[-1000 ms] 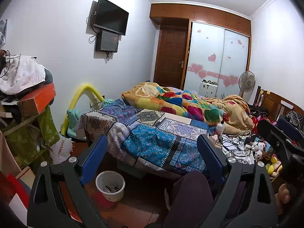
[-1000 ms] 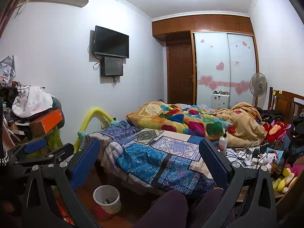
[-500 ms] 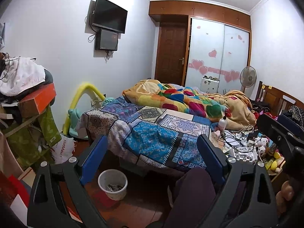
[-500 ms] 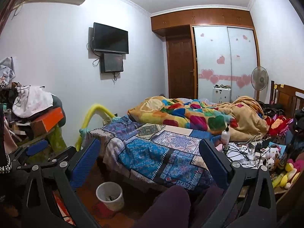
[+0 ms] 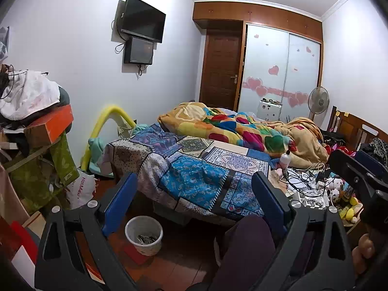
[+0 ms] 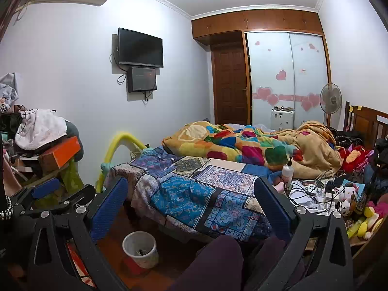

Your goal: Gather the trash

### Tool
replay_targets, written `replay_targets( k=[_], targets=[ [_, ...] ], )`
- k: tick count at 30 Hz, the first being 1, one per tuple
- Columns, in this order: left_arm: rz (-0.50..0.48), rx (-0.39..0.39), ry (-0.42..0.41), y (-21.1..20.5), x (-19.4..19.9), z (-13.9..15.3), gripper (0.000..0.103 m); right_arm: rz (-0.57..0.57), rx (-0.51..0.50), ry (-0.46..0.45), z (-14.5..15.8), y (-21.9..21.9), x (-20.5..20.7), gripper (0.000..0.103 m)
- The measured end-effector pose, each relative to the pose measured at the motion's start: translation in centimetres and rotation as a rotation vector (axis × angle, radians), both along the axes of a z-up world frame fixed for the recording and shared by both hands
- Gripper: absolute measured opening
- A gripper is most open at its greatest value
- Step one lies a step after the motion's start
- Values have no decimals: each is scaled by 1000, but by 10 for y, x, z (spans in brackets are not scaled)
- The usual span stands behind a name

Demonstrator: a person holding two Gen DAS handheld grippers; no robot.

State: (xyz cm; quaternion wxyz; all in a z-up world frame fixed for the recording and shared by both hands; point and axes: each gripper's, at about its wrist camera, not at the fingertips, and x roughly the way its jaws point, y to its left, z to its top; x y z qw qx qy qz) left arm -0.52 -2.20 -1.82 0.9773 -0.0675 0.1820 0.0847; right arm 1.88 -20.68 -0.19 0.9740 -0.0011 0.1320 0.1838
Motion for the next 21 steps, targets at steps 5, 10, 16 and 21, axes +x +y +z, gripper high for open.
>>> replay_targets(
  k=[5,10,16,21],
  targets=[
    [11,-12,3,1,0,-2,98,0,-3,-1,0,-1,-1,103],
    [11,-19,0,2,-1,-2,98,1,-2,0,0,0,-1,103],
    [9,-12,-12,-1,-2,-1,98,2,-2,0,1,0,0,103],
    [-8,-3,-9,-3,-1,-1,98,2,-2,1,1,0,0,103]
  ],
)
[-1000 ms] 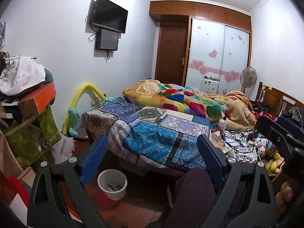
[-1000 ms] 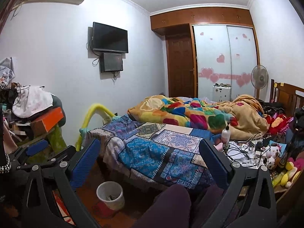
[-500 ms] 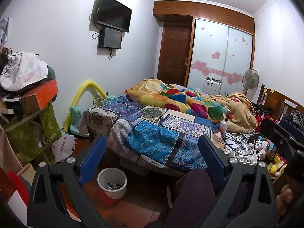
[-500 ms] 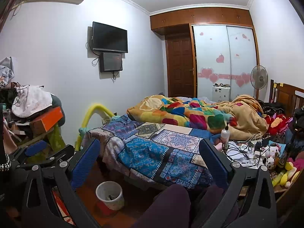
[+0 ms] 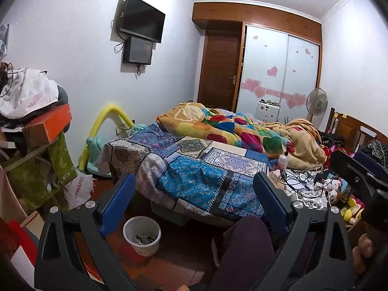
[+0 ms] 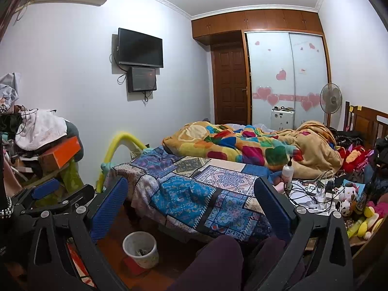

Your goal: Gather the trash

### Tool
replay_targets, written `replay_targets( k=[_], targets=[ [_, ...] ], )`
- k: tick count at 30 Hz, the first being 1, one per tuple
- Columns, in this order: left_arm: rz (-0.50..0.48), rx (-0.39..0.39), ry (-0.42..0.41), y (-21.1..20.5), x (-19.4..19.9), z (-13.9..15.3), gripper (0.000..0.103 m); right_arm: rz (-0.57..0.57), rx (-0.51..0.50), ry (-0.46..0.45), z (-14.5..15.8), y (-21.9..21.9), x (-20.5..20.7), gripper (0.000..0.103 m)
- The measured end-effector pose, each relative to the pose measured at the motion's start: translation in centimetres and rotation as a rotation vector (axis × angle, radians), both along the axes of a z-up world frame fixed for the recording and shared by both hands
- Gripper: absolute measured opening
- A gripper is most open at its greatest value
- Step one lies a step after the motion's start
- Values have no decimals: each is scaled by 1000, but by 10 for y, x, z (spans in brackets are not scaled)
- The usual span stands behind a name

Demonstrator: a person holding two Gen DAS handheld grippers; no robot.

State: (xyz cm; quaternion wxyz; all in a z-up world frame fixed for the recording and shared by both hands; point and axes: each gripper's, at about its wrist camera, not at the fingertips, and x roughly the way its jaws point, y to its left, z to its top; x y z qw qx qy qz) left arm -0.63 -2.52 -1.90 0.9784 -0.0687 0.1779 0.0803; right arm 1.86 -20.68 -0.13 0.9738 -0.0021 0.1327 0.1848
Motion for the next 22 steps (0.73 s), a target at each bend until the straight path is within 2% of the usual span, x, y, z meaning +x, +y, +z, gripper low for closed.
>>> replay_targets(
  k=[22],
  targets=[
    [6,-10,-5,-2,-1,1,98,0,0,20,1,4,4,103]
  ],
)
